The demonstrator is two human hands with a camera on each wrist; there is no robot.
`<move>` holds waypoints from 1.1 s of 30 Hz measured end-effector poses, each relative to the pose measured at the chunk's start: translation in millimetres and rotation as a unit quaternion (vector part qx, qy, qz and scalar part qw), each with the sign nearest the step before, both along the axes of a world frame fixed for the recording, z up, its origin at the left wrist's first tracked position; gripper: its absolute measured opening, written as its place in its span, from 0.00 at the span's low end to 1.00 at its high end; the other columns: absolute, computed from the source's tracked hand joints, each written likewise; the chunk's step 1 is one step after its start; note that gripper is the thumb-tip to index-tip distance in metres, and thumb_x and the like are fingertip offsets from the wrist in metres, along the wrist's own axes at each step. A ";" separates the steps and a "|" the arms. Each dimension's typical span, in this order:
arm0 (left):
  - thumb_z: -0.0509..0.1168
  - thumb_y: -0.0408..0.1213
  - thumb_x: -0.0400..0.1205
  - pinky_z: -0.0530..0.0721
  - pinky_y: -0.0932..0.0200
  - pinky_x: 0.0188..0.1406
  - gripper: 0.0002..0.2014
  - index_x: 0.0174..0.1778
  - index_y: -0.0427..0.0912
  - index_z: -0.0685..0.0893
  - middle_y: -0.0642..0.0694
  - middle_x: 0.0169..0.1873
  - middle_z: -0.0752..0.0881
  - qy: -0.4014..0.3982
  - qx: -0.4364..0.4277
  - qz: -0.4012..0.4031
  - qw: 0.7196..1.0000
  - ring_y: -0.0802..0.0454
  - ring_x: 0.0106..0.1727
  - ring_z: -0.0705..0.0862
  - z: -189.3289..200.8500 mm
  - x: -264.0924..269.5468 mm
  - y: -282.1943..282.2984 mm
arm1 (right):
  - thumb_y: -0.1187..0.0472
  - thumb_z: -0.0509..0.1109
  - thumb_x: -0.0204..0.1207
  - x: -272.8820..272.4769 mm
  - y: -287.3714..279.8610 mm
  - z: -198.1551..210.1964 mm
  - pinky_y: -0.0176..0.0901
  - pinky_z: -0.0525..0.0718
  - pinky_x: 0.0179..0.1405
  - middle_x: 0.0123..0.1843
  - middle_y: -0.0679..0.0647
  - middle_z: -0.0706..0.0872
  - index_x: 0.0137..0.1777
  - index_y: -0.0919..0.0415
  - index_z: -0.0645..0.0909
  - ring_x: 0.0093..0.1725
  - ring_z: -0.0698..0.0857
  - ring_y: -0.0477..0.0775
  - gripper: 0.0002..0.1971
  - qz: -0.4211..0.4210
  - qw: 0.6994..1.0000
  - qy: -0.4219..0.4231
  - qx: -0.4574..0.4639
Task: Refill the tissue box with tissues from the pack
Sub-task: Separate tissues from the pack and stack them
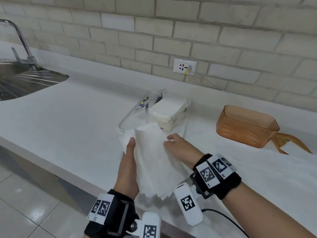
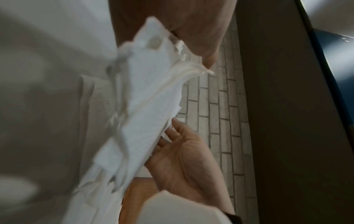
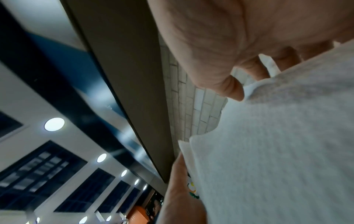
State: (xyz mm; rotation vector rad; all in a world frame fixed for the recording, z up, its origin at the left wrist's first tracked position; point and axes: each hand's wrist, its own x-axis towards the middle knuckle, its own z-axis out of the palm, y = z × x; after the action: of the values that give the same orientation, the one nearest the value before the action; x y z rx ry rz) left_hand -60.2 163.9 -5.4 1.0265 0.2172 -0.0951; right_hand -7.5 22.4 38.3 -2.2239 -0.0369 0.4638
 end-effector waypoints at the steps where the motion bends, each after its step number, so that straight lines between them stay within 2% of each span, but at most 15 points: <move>1: 0.53 0.62 0.82 0.75 0.42 0.71 0.30 0.69 0.45 0.81 0.40 0.62 0.86 0.016 -0.017 -0.002 1.000 0.44 0.65 0.84 -3.7 1.9 -0.8 | 0.52 0.53 0.84 -1.8 -3.0 -1.5 0.39 0.70 0.63 0.69 0.52 0.72 0.78 0.59 0.60 0.67 0.73 0.51 0.24 0.008 1.000 0.010 -0.017; 5: 0.54 0.56 0.85 0.81 0.49 0.59 0.25 0.69 0.44 0.80 0.42 0.59 0.88 0.050 -0.030 0.031 0.998 0.45 0.61 0.86 -10.6 10.4 -6.0 | 0.52 0.55 0.84 -3.1 -10.7 -12.3 0.32 0.70 0.37 0.52 0.47 0.74 0.64 0.59 0.70 0.50 0.74 0.46 0.15 -0.024 0.999 -0.008 -0.021; 7: 0.55 0.50 0.86 0.82 0.53 0.50 0.20 0.69 0.44 0.79 0.44 0.56 0.88 0.069 -0.016 0.065 0.995 0.47 0.58 0.85 -14.0 16.1 -5.0 | 0.54 0.57 0.83 -0.9 -13.7 -15.4 0.31 0.68 0.33 0.42 0.45 0.74 0.51 0.58 0.73 0.41 0.73 0.42 0.08 -0.047 0.999 -0.022 -0.011; 8: 0.55 0.50 0.87 0.81 0.52 0.51 0.20 0.68 0.43 0.79 0.45 0.56 0.87 0.075 -0.016 0.070 0.995 0.46 0.59 0.85 -14.2 17.6 -4.4 | 0.56 0.58 0.83 0.4 -15.6 -16.3 0.31 0.68 0.33 0.39 0.45 0.73 0.47 0.58 0.72 0.37 0.72 0.41 0.07 -0.052 0.998 -0.029 -0.009; 11: 0.54 0.59 0.84 0.79 0.47 0.63 0.26 0.67 0.45 0.81 0.42 0.60 0.87 0.064 -0.045 0.034 0.996 0.44 0.62 0.84 -16.8 22.3 -5.3 | 0.58 0.57 0.84 4.1 -18.7 -16.2 0.32 0.68 0.32 0.37 0.45 0.72 0.47 0.60 0.72 0.35 0.71 0.41 0.07 -0.076 0.996 -0.050 0.000; 13: 0.53 0.64 0.81 0.79 0.47 0.65 0.29 0.67 0.48 0.81 0.44 0.60 0.88 0.044 -0.060 0.005 0.997 0.46 0.63 0.85 -16.0 25.1 -7.4 | 0.57 0.55 0.85 5.6 -18.0 -16.3 0.32 0.67 0.31 0.38 0.45 0.72 0.49 0.60 0.71 0.36 0.71 0.40 0.08 -0.096 0.994 -0.052 0.017; 15: 0.56 0.63 0.80 0.79 0.45 0.66 0.28 0.70 0.50 0.79 0.46 0.63 0.87 0.012 -0.026 -0.004 1.000 0.47 0.64 0.85 -18.5 30.3 -9.4 | 0.56 0.53 0.85 4.7 -14.1 -17.2 0.32 0.66 0.30 0.37 0.45 0.71 0.50 0.59 0.70 0.35 0.70 0.40 0.08 -0.092 0.994 -0.049 0.018; 16: 0.59 0.60 0.81 0.80 0.43 0.65 0.26 0.71 0.51 0.78 0.46 0.63 0.86 -0.001 0.008 -0.004 1.000 0.46 0.63 0.85 -18.7 32.7 -10.6 | 0.56 0.53 0.85 4.2 -11.6 -18.4 0.32 0.65 0.30 0.36 0.45 0.71 0.49 0.59 0.69 0.34 0.70 0.40 0.08 -0.084 0.995 -0.049 0.014; 19: 0.64 0.41 0.82 0.83 0.40 0.59 0.17 0.68 0.46 0.79 0.42 0.59 0.88 0.000 0.078 0.024 0.997 0.41 0.58 0.87 -19.9 39.2 -5.2 | 0.55 0.54 0.85 5.7 -8.6 -16.5 0.33 0.64 0.28 0.34 0.46 0.71 0.48 0.59 0.69 0.31 0.69 0.42 0.09 -0.062 0.997 -0.051 0.007; 22: 0.60 0.31 0.84 0.84 0.45 0.52 0.15 0.67 0.42 0.78 0.40 0.56 0.87 0.010 0.082 0.064 0.995 0.41 0.54 0.86 -19.9 46.2 13.9 | 0.55 0.56 0.84 14.3 -20.9 -10.5 0.36 0.76 0.33 0.40 0.50 0.81 0.51 0.59 0.72 0.34 0.78 0.47 0.08 -0.047 0.998 -0.048 0.002; 24: 0.59 0.30 0.84 0.83 0.51 0.45 0.14 0.65 0.42 0.78 0.43 0.51 0.87 0.011 0.076 0.103 0.992 0.44 0.50 0.86 -18.3 51.5 30.1 | 0.57 0.61 0.82 18.8 -33.3 -12.9 0.40 0.78 0.41 0.49 0.52 0.83 0.55 0.59 0.74 0.40 0.79 0.50 0.07 0.019 0.988 -0.095 -0.117; 26: 0.59 0.30 0.84 0.81 0.54 0.42 0.14 0.65 0.43 0.78 0.44 0.49 0.87 0.011 0.071 0.132 0.989 0.46 0.47 0.85 -17.5 56.3 45.6 | 0.58 0.66 0.78 18.5 -40.1 -24.0 0.41 0.76 0.52 0.60 0.54 0.80 0.62 0.58 0.75 0.52 0.77 0.51 0.14 0.135 0.954 -0.113 -0.243; 28: 0.60 0.32 0.84 0.81 0.54 0.42 0.14 0.66 0.44 0.78 0.45 0.50 0.87 0.017 0.061 0.143 0.988 0.48 0.46 0.85 -17.5 59.0 57.1 | 0.57 0.69 0.75 13.7 -38.5 -40.0 0.45 0.74 0.60 0.66 0.54 0.73 0.68 0.58 0.72 0.64 0.72 0.54 0.22 0.243 0.916 -0.107 -0.301; 30: 0.60 0.33 0.84 0.81 0.54 0.43 0.14 0.65 0.44 0.79 0.44 0.52 0.87 0.026 0.051 0.140 0.988 0.47 0.48 0.85 -18.1 58.8 62.8 | 0.57 0.68 0.74 7.7 -32.8 -51.2 0.46 0.73 0.56 0.65 0.54 0.71 0.67 0.60 0.71 0.64 0.70 0.56 0.22 0.287 0.885 -0.143 -0.338; 33: 0.59 0.34 0.84 0.82 0.53 0.45 0.15 0.67 0.44 0.78 0.43 0.56 0.86 0.026 0.056 0.128 0.990 0.45 0.51 0.85 -20.2 56.0 62.0 | 0.63 0.64 0.75 4.3 -24.7 -60.9 0.44 0.64 0.46 0.61 0.56 0.73 0.64 0.62 0.74 0.60 0.74 0.59 0.17 0.278 0.865 -0.209 -0.360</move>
State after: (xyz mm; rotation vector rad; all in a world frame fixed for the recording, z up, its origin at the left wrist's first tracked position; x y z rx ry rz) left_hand -4.2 225.9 -25.7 1.1012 0.4026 0.1250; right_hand -3.2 -2.3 -22.6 -3.0185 -0.8890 0.3069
